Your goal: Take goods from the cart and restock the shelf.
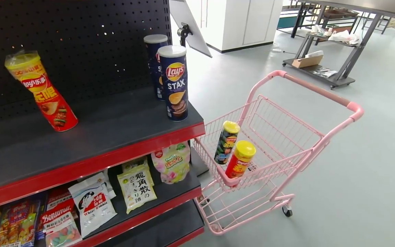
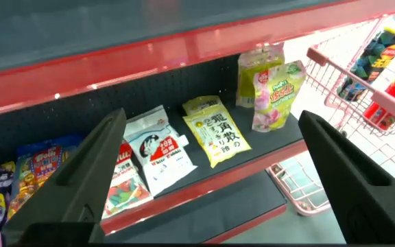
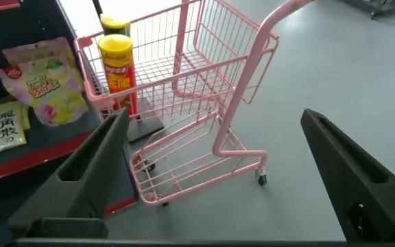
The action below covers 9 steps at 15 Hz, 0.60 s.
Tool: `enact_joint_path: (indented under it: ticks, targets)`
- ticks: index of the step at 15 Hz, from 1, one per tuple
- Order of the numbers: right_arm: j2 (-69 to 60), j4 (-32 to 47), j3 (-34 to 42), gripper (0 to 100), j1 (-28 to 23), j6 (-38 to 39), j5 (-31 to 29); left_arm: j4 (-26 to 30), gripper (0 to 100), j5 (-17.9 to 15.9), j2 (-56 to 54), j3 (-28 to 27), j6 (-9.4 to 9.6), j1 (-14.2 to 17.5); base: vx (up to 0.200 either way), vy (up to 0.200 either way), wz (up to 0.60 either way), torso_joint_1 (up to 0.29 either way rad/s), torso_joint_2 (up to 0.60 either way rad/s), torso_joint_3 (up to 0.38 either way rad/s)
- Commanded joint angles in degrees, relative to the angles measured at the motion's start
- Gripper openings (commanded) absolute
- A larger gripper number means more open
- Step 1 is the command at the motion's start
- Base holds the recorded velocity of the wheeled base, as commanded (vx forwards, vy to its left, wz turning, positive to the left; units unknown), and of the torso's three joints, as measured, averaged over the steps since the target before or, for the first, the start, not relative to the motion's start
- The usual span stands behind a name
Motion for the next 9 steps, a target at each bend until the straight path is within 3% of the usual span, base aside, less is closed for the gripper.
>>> enact_joint_path:
  ticks: [1, 9]
  targets:
    - [0.0, 0.0, 0.0, 100, 0.0, 0.0, 0.0, 0.0, 100, 0.0, 0.1, 0.0, 0.06, 0.0, 0.000, 0.000, 0.00, -0.134, 0.37, 0.242]
    - [0.0, 0.0, 0.0, 100, 0.0, 0.0, -0.1, 0.0, 100, 0.0, 0.1, 0.0, -0.03, 0.0, 0.000, 0.000, 0.00, -0.160, 0.44, 0.284]
